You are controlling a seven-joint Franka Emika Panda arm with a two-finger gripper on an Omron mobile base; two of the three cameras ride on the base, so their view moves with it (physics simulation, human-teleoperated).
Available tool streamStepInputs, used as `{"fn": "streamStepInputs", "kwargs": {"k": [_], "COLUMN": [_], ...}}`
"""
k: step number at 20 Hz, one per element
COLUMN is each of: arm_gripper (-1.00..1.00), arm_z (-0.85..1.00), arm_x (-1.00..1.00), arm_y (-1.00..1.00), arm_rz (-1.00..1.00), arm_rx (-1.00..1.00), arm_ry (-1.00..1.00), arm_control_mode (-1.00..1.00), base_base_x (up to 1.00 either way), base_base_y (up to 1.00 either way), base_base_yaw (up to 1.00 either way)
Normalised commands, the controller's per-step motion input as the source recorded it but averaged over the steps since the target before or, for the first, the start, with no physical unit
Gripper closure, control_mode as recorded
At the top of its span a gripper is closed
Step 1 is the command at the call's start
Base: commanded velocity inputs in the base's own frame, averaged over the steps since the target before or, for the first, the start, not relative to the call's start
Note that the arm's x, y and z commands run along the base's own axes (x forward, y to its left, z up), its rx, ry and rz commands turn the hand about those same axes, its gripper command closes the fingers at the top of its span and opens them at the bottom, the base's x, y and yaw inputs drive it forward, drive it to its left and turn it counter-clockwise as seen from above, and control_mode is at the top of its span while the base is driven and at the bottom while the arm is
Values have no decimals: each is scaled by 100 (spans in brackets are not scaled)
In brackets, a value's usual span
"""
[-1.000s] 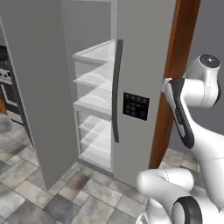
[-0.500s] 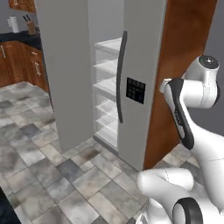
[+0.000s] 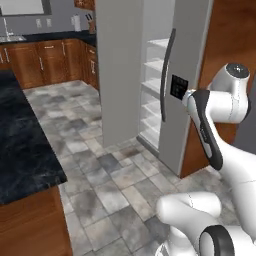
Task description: Take the cheese, fish, and squash from the fridge and place them on the plate on the dining counter to create an appetizer plate.
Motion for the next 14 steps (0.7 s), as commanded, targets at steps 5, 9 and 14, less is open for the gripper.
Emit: {"fn": "streamStepInputs", "kwargs": {"k": [5, 9, 14], "arm_gripper": [100, 100, 100], "arm_z": [0, 0, 0], "arm_x": [0, 0, 0], "arm_y": [0, 0, 0], "arm_rz": [0, 0, 0], "arm_rx": [0, 0, 0], "arm_ry": [0, 0, 0], "arm_control_mode": [100, 100, 100], "base_base_x": [-100, -54, -1], "base_base_y": [88, 100, 100], "base_base_yaw": [30, 15, 11]}}
